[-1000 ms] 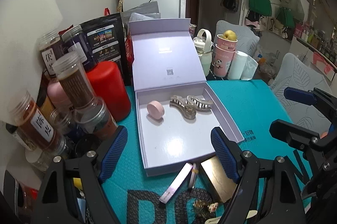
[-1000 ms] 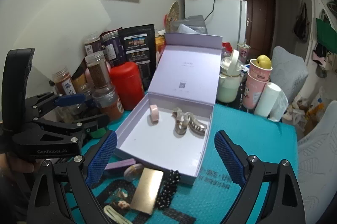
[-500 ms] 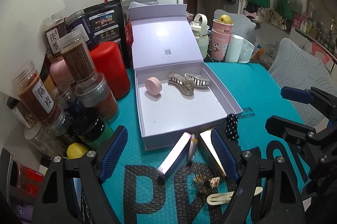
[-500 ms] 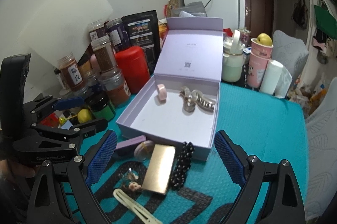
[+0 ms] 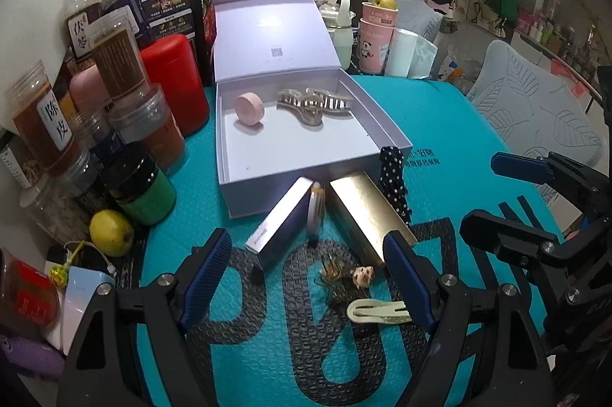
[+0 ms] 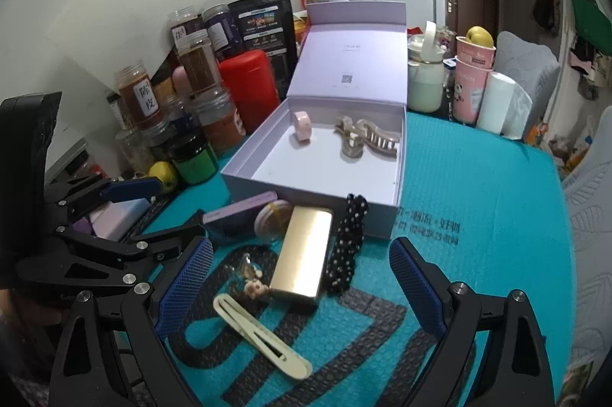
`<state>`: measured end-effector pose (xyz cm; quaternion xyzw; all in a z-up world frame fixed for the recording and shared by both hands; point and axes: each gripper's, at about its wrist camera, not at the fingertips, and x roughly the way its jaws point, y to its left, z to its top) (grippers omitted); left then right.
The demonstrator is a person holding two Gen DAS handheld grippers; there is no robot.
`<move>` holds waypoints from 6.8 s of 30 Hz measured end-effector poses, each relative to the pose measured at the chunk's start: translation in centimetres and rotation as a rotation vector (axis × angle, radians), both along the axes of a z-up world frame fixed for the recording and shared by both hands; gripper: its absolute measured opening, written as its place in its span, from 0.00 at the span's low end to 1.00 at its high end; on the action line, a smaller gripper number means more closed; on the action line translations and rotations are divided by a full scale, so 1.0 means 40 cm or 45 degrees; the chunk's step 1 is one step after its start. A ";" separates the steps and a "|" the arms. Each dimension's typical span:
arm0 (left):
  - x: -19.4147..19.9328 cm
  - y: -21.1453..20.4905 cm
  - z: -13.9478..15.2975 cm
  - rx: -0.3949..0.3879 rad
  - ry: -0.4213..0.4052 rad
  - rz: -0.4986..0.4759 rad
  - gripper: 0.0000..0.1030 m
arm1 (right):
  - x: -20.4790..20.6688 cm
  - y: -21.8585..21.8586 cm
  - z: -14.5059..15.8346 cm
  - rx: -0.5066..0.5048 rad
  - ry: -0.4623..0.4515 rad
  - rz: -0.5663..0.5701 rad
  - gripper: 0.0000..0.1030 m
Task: Organize rigid objects
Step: 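Withdraw both tools from the box back toward the mat, then grasp the cream snap hair clip with the right gripper, then lift the cream clip with the right gripper while the left grasps the gold hair clip, then carry the gold clip and cream clip over the lavender box with both grippers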
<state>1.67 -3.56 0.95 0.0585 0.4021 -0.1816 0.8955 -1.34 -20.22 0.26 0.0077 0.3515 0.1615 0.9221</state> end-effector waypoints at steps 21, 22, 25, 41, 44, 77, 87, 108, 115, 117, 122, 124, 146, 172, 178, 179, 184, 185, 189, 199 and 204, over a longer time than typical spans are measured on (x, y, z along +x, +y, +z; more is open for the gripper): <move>-0.023 0.046 -0.156 -0.020 0.209 0.105 0.79 | -0.029 0.005 -0.176 0.002 0.183 0.099 0.92; -0.022 0.047 -0.164 -0.020 0.218 0.106 0.79 | -0.027 0.008 -0.187 0.002 0.199 0.108 0.92; -0.027 0.049 -0.177 -0.030 0.228 0.095 0.79 | -0.017 0.021 -0.213 -0.026 0.233 0.144 0.92; -0.023 0.025 -0.184 -0.065 0.219 0.003 0.79 | -0.014 0.073 -0.266 -0.254 0.263 0.297 0.42; -0.016 0.017 -0.193 -0.100 0.242 -0.016 0.79 | -0.027 0.055 -0.265 -0.266 0.267 0.303 0.31; 0.033 -0.071 -0.236 0.031 0.101 -0.194 0.50 | -0.050 -0.094 -0.262 -0.103 0.314 -0.003 0.42; 0.034 -0.054 -0.224 -0.076 0.176 -0.168 0.47 | -0.040 -0.080 -0.264 -0.110 0.296 0.003 0.46; 0.005 -0.019 -0.209 -0.188 0.233 -0.089 0.47 | -0.059 -0.071 -0.248 -0.075 0.257 -0.018 0.21; -0.016 -0.008 -0.193 -0.186 0.196 -0.062 0.47 | -0.072 -0.058 -0.239 -0.058 0.249 0.004 0.21; -0.024 -0.001 -0.184 -0.200 0.184 -0.047 0.47 | -0.076 -0.052 -0.237 -0.055 0.245 0.011 0.21; -0.039 0.007 -0.163 -0.210 0.155 -0.027 0.47 | -0.083 -0.040 -0.225 -0.042 0.235 0.033 0.21; -0.043 0.009 -0.153 -0.215 0.148 -0.025 0.47 | -0.086 -0.037 -0.217 -0.038 0.226 0.041 0.21; -0.023 -0.002 -0.057 -0.185 0.011 -0.007 0.47 | -0.063 -0.014 -0.132 -0.035 0.130 0.088 0.21; 0.099 -0.089 0.077 -0.152 -0.153 -0.102 0.47 | 0.083 -0.043 0.013 -0.071 -0.026 0.150 0.21; 0.142 -0.096 0.100 -0.140 -0.177 -0.102 0.47 | 0.127 -0.042 0.045 -0.077 -0.052 0.175 0.21; 0.149 -0.096 0.103 -0.141 -0.180 -0.104 0.47 | 0.135 -0.041 0.049 -0.077 -0.056 0.179 0.21; 0.188 -0.095 0.115 -0.126 -0.196 -0.104 0.47 | 0.174 -0.037 0.068 -0.075 -0.072 0.190 0.21; 0.198 -0.093 0.117 -0.126 -0.199 -0.102 0.47 | 0.181 -0.038 0.071 -0.075 -0.079 0.188 0.21; 0.234 -0.089 0.121 -0.113 -0.209 -0.095 0.47 | 0.214 -0.037 0.083 -0.071 -0.095 0.186 0.21; 0.335 -0.076 0.119 -0.069 -0.210 -0.065 0.47 | 0.306 -0.033 0.099 -0.075 -0.108 0.210 0.21; 0.384 -0.082 0.090 -0.059 -0.160 -0.049 0.47 | 0.361 -0.027 0.083 -0.079 -0.086 0.219 0.21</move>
